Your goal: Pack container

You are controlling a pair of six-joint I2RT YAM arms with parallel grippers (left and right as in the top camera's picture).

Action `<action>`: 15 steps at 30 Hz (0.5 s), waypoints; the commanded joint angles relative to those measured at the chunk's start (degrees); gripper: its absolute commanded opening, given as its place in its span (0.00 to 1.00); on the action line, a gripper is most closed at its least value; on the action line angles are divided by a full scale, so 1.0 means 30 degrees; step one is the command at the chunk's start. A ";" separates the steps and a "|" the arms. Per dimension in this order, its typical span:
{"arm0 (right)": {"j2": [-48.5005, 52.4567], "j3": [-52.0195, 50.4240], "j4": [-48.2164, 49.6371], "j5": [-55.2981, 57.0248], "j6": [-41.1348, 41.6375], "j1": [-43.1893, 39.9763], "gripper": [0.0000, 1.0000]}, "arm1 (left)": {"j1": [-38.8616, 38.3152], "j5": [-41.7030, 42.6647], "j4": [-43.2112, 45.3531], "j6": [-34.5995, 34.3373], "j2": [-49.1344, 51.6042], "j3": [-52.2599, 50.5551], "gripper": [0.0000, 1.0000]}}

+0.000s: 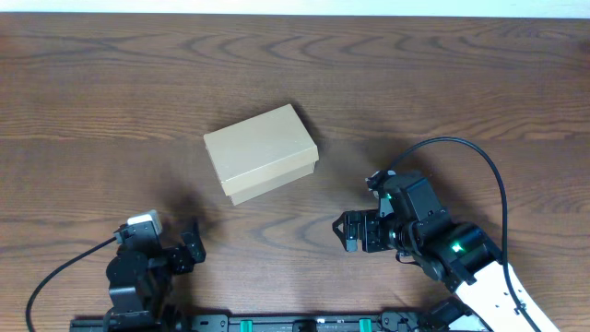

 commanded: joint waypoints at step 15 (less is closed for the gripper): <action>0.0044 -0.0080 -0.0029 0.0189 0.0204 0.0175 0.99 | 0.0036 0.0488 -0.0073 0.0401 -0.0197 -0.0831 0.95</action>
